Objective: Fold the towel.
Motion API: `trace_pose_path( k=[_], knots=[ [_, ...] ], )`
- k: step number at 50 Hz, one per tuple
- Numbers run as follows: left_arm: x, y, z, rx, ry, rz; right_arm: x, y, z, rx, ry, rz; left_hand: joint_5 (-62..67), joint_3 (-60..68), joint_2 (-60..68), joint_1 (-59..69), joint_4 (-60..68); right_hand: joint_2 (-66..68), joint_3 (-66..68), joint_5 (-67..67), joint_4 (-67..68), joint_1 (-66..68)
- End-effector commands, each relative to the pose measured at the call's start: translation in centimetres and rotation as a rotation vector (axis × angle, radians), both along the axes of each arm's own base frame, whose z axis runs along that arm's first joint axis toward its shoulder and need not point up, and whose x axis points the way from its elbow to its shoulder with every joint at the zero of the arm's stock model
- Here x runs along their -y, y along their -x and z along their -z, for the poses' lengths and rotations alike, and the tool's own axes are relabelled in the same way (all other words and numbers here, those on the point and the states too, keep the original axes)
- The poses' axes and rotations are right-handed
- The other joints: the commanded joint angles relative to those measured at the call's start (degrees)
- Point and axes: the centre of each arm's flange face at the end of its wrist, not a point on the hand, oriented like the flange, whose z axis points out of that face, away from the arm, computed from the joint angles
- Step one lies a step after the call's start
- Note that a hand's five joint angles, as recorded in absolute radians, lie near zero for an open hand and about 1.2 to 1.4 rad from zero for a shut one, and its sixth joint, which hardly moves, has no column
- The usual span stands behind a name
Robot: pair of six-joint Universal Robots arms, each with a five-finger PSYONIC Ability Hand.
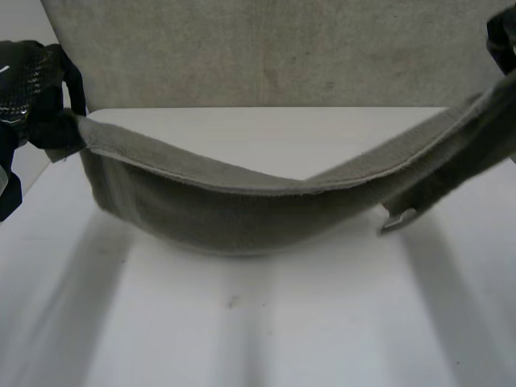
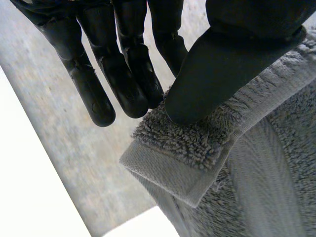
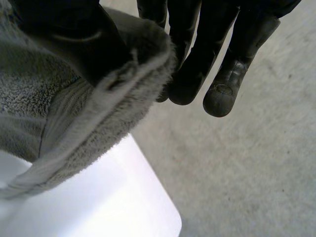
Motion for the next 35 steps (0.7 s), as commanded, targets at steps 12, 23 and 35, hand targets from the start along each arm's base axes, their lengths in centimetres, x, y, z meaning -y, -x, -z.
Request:
trace_pose_path(
  k=[12, 23, 35],
  knots=[
    [10.4, 3.0, 3.6, 0.135, -0.177, 0.005, 10.5, -0.9, 7.3, -0.242, -0.054, 0.022, 11.48, 10.22, 10.25, 12.07, 10.18, 4.31, 3.61, 3.29, 3.56, 3.83],
    [13.7, 5.4, -10.5, -0.106, 0.481, 0.031, 14.6, -4.6, -5.2, 0.288, 0.596, -0.025, 11.48, 10.22, 10.25, 12.07, 10.18, 4.31, 3.61, 3.29, 3.56, 3.83],
    [15.3, 4.2, -2.3, -0.154, 0.27, 0.037, 12.7, -4.9, 4.1, 0.293, 0.156, -0.062, 11.48, 10.22, 10.25, 12.07, 10.18, 4.31, 3.61, 3.29, 3.56, 3.83]
  ],
)
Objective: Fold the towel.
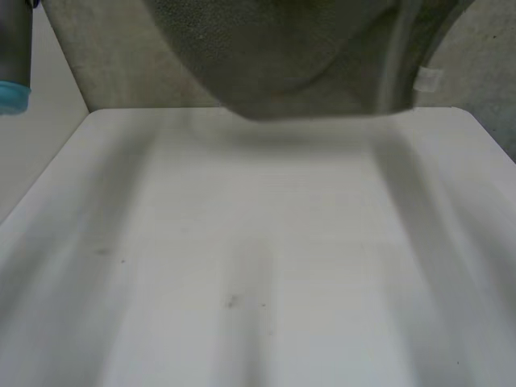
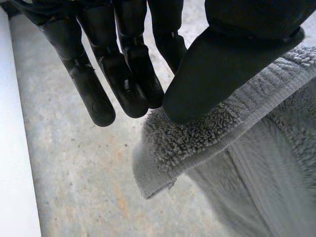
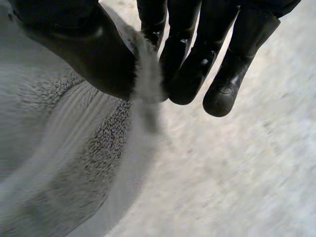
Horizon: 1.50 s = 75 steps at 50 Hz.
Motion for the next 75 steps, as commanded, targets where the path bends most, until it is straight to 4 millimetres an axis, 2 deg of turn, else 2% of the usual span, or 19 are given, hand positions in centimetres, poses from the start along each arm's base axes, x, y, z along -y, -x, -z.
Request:
trace_pose_path(
  k=[1, 3, 6, 8, 9, 11, 14, 17, 23, 29, 33, 42, 45, 47, 50, 60, 73, 74, 75],
  knots=[
    [0.9, -0.7, 8.4, 0.054, -0.269, 0.002, -1.2, -0.3, 7.3, -0.104, -0.293, -0.049, 11.01, 10.2, 10.23, 11.75, 10.17, 3.71, 3.56, 2.91, 3.56, 3.83],
    [0.4, -0.8, 13.9, 0.096, -0.408, 0.004, -2.1, -0.7, 11.4, -0.184, -0.392, -0.107, 11.01, 10.2, 10.23, 11.75, 10.17, 3.71, 3.56, 2.91, 3.56, 3.83],
    [0.0, -0.9, 16.5, 0.116, -0.467, 0.012, -2.6, -0.9, 13.4, -0.223, -0.431, -0.134, 11.01, 10.2, 10.23, 11.75, 10.17, 3.71, 3.56, 2.91, 3.56, 3.83],
    [-1.3, -1.1, 20.8, 0.148, -0.553, 0.026, -3.4, -1.0, 17.2, -0.29, -0.495, -0.159, 11.01, 10.2, 10.23, 11.75, 10.17, 3.71, 3.56, 2.91, 3.56, 3.83],
    [-1.3, -1.1, 20.9, 0.148, -0.553, 0.026, -3.4, -1.0, 17.2, -0.291, -0.496, -0.16, 11.01, 10.2, 10.23, 11.75, 10.17, 3.71, 3.56, 2.91, 3.56, 3.83],
    [-2.6, -1.3, 24.9, 0.177, -0.635, 0.035, -4.2, -0.9, 20.9, -0.347, -0.559, -0.162, 11.01, 10.2, 10.23, 11.75, 10.17, 3.71, 3.56, 2.91, 3.56, 3.83],
    [-3.7, -2.0, 27.7, 0.206, -0.706, 0.024, -5.0, -0.7, 24.0, -0.4, -0.619, -0.163, 11.01, 10.2, 10.23, 11.75, 10.17, 3.71, 3.56, 2.91, 3.56, 3.83],
    [-4.8, -3.1, 29.3, 0.248, -0.769, -0.006, -5.9, -0.4, 25.4, -0.447, -0.652, -0.163, 11.01, 10.2, 10.23, 11.75, 10.17, 3.71, 3.56, 2.91, 3.56, 3.83],
    [-6.5, -5.2, 29.2, 0.337, -0.811, -0.076, -7.0, 1.7, 25.1, -0.479, -0.706, -0.12, 11.01, 10.2, 10.23, 11.75, 10.17, 3.71, 3.56, 2.91, 3.56, 3.83],
    [-9.8, -7.5, 27.3, 0.41, -0.853, -0.145, -9.9, 5.7, 20.8, -0.537, -0.745, -0.011, 11.01, 10.2, 10.23, 11.75, 10.17, 3.71, 3.56, 2.91, 3.56, 3.83],
    [-12.9, -7.9, 23.7, 0.406, -0.803, -0.135, -12.9, 7.4, 17.9, -0.598, -0.763, 0.029, 11.01, 10.2, 10.23, 11.75, 10.17, 3.71, 3.56, 2.91, 3.56, 3.83],
    [-13.8, -7.1, 22.3, 0.422, -0.754, -0.015, -13.0, 7.4, 16.7, -0.705, -0.678, 0.013, 11.01, 10.2, 10.23, 11.75, 10.17, 3.71, 3.56, 2.91, 3.56, 3.83],
    [-12.8, -6.9, 23.0, 0.425, -0.778, 0.0, -10.9, 7.5, 18.3, -0.714, -0.688, 0.003, 11.01, 10.2, 10.23, 11.75, 10.17, 3.71, 3.56, 2.91, 3.56, 3.83],
    [-10.5, -6.7, 24.9, 0.434, -0.84, 0.001, -8.5, 7.1, 19.7, -0.728, -0.68, 0.004, 11.01, 10.2, 10.23, 11.75, 10.17, 3.71, 3.56, 2.91, 3.56, 3.83],
    [-9.4, -6.5, 25.7, 0.438, -0.865, -0.005, -7.5, 6.8, 20.1, -0.737, -0.674, 0.007, 11.01, 10.2, 10.23, 11.75, 10.17, 3.71, 3.56, 2.91, 3.56, 3.83],
    [-1.8, -4.5, 27.6, 0.419, -0.826, -0.057, -1.6, 4.3, 24.0, -0.788, -0.685, 0.052, 11.01, 10.2, 10.23, 11.75, 10.17, 3.71, 3.56, 2.91, 3.56, 3.83],
    [2.2, -1.9, 29.6, 0.4, -0.783, -0.054, 3.7, 2.9, 26.4, -0.759, -0.483, 0.148, 11.01, 10.2, 10.23, 11.75, 10.17, 3.71, 3.56, 2.91, 3.56, 3.83],
    [2.5, -1.8, 29.9, 0.401, -0.785, -0.056, 4.1, 2.6, 26.7, -0.75, -0.463, 0.154, 11.01, 10.2, 10.23, 11.75, 10.17, -24.21, -24.35, -25.01, -24.35, -24.09],
    [2.5, -1.8, 29.9, 0.401, -0.785, -0.056, 4.1, 2.6, 26.7, -0.75, -0.463, 0.154, 11.01, 10.2, 10.23, 11.75, 10.17, -24.49, -24.63, -25.29, -24.63, -24.37]
  ],
)
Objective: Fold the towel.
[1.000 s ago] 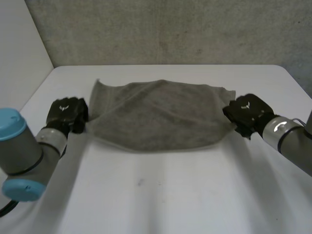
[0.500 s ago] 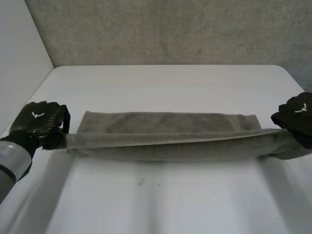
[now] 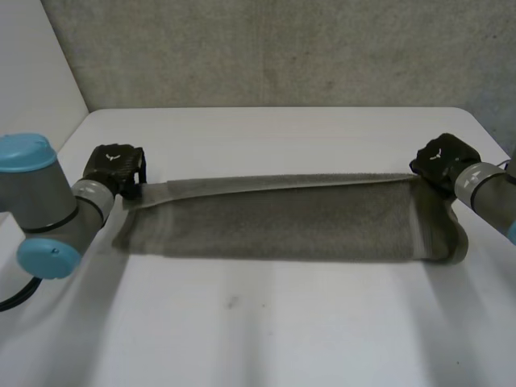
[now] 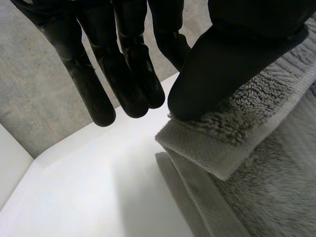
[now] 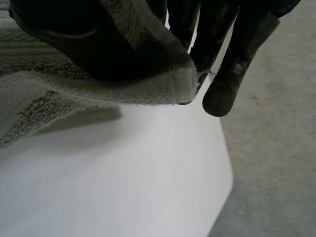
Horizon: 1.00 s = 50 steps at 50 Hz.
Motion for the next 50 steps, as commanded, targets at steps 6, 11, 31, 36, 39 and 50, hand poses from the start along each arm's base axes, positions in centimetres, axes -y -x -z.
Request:
trace_pose_path(
  k=[6, 11, 31, 36, 39, 50],
  knots=[
    [1.7, 0.6, 1.1, 0.005, 0.016, -0.025, 3.1, -1.3, 0.7, 0.076, 0.181, 0.058, -58.43, -58.95, -58.93, -57.34, -58.98, -66.29, -66.44, -68.31, -66.44, -66.17],
    [1.8, 0.4, 0.3, 0.0, 0.033, -0.047, 3.4, -1.0, -0.1, 0.146, 0.189, 0.114, -59.28, -59.81, -59.79, -58.2, -59.84, -66.29, -66.44, -68.31, -66.44, -66.17],
    [-4.2, -0.8, -6.8, -0.096, 0.098, -0.075, -4.9, 0.6, -5.1, 0.385, 0.101, 0.155, -59.28, -59.81, -59.79, -58.2, -59.84, -66.29, -66.44, -68.31, -66.44, -66.17],
    [-6.7, -0.1, -6.0, -0.083, 0.059, -0.037, -6.7, 2.3, -3.0, 0.377, 0.017, 0.183, -59.28, -59.81, -59.79, -58.2, -59.84, -66.29, -66.44, -68.31, -66.44, -66.17],
    [-8.0, 0.2, -5.1, -0.074, 0.025, -0.02, -8.0, 2.9, -2.2, 0.383, -0.029, 0.174, -59.28, -59.81, -59.79, -58.2, -59.84, -66.29, -66.44, -68.31, -66.44, -66.17],
    [-9.9, 0.4, -2.9, -0.073, 0.018, 0.001, -9.3, 3.9, 2.2, 0.433, -0.199, 0.166, -59.28, -59.81, -59.79, -58.2, -59.84, -58.47, -58.62, -60.49, -58.62, -58.36]
  ],
)
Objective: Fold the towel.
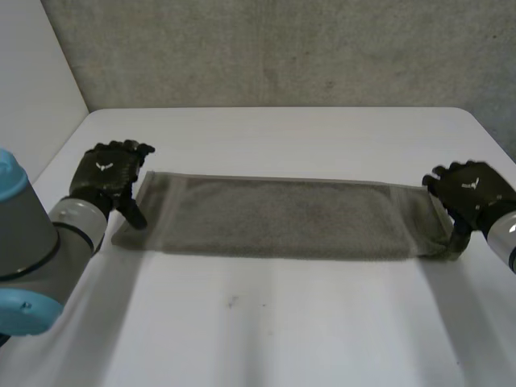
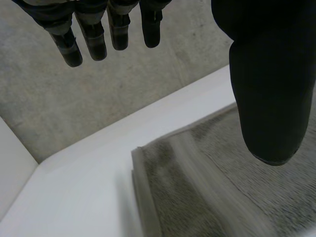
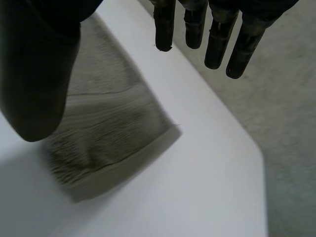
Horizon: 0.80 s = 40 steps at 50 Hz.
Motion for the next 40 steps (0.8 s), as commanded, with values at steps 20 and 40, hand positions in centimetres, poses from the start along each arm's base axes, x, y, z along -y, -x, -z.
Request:
trace_pose_path(
  k=[20, 40],
  knots=[
    [-0.8, -0.3, 1.7, -0.005, 0.015, -0.003, 5.2, 4.4, 5.9, 0.04, -0.068, 0.126, -1.78, 0.32, 0.44, -0.43, 0.5, 65.87, 65.58, 65.93, 65.16, 65.26],
    [-0.9, -0.7, 0.8, -0.012, 0.041, -0.014, 8.4, 1.5, -4.5, -0.197, 0.301, 0.081, -1.78, 0.32, 0.44, -0.43, 0.5, 65.87, 65.58, 65.93, 65.16, 65.26]
  ],
)
